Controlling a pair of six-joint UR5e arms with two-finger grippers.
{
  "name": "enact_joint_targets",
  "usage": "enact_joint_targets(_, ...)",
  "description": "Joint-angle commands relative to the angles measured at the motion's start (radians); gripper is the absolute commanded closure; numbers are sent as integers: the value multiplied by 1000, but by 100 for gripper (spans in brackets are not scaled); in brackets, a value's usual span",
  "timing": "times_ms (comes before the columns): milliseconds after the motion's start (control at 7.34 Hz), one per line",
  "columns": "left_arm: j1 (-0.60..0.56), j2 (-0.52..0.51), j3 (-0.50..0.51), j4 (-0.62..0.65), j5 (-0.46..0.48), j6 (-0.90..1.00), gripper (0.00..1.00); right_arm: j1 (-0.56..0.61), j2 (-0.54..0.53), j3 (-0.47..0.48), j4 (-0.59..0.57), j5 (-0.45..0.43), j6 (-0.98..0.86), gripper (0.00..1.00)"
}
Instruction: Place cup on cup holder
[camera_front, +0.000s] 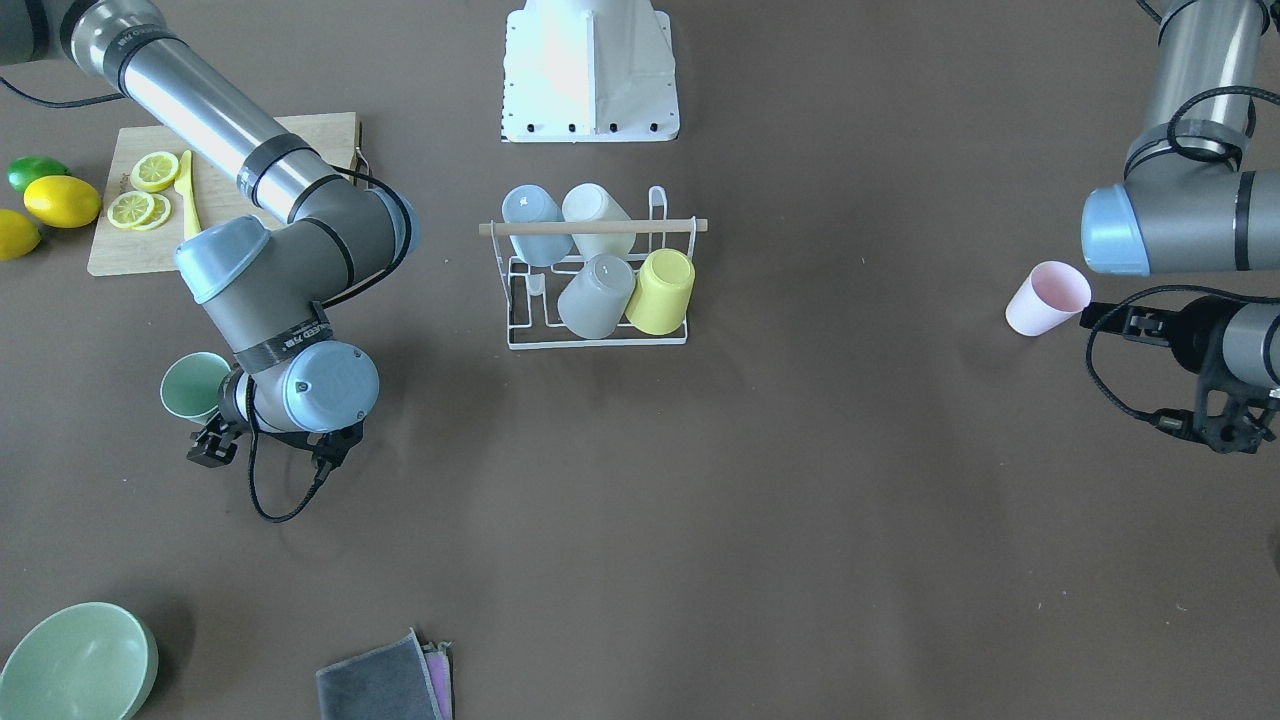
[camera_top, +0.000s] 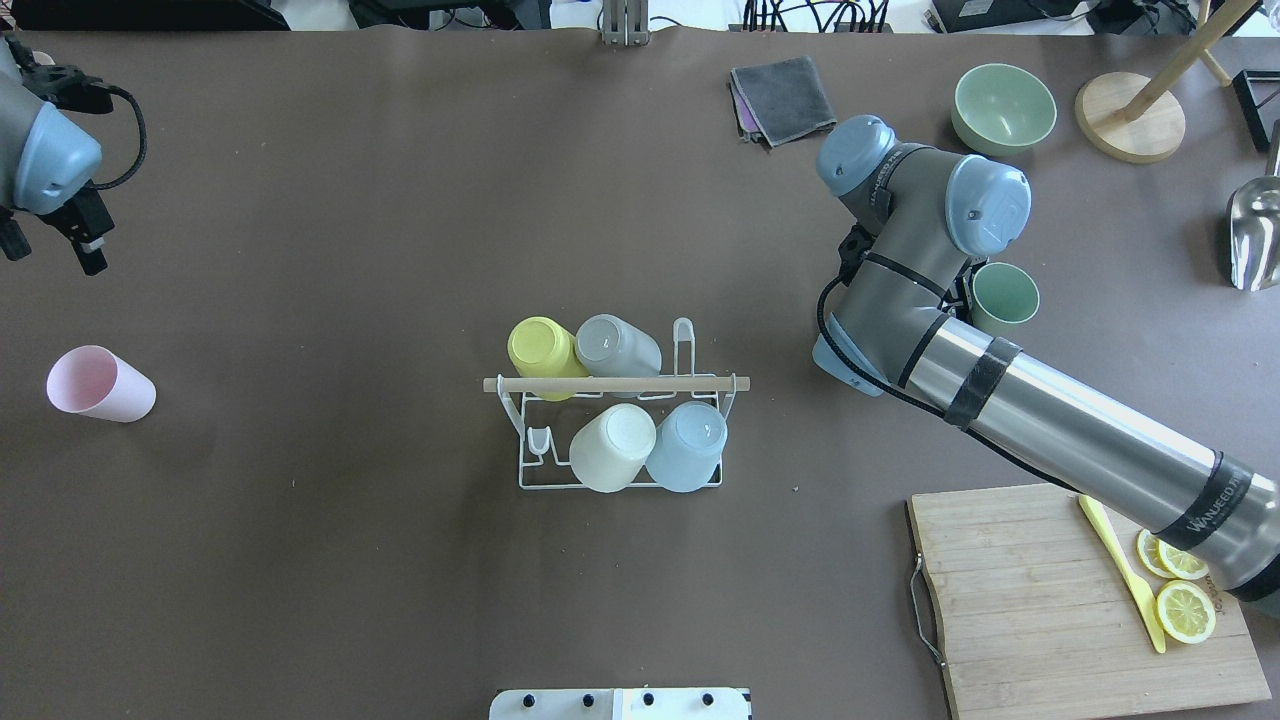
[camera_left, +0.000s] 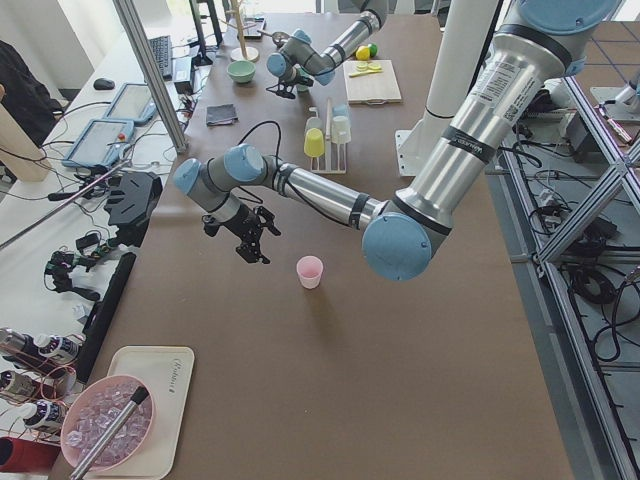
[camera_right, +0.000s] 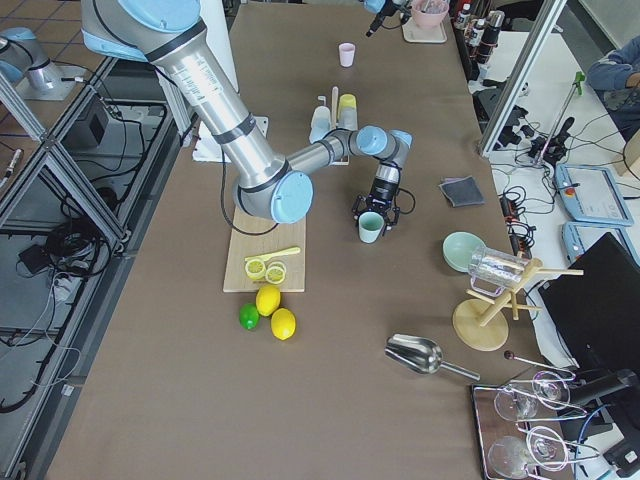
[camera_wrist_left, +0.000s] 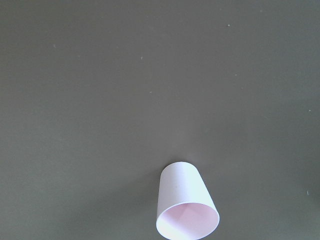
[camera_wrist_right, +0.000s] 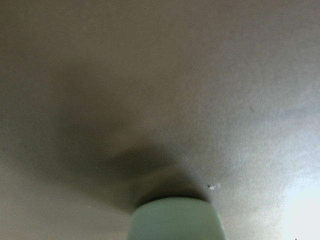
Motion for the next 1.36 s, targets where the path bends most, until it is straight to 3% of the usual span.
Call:
enact_joint_targets(0,78,-8,31,-1,3,-40,2,0,-3,3,0,-6,0,0)
enact_joint_targets(408,117,-22,98,-41,32,-33,2,0,-10,11,-2,-8,0,0)
enact_joint_targets(545,156,-22,111,-100,90,-37,2,1,-12,12,-2,-8,0,0)
enact_joint_targets(1225,189,-21,159,-106,100,-34,2,6,-44,49,0,-17,-39,0)
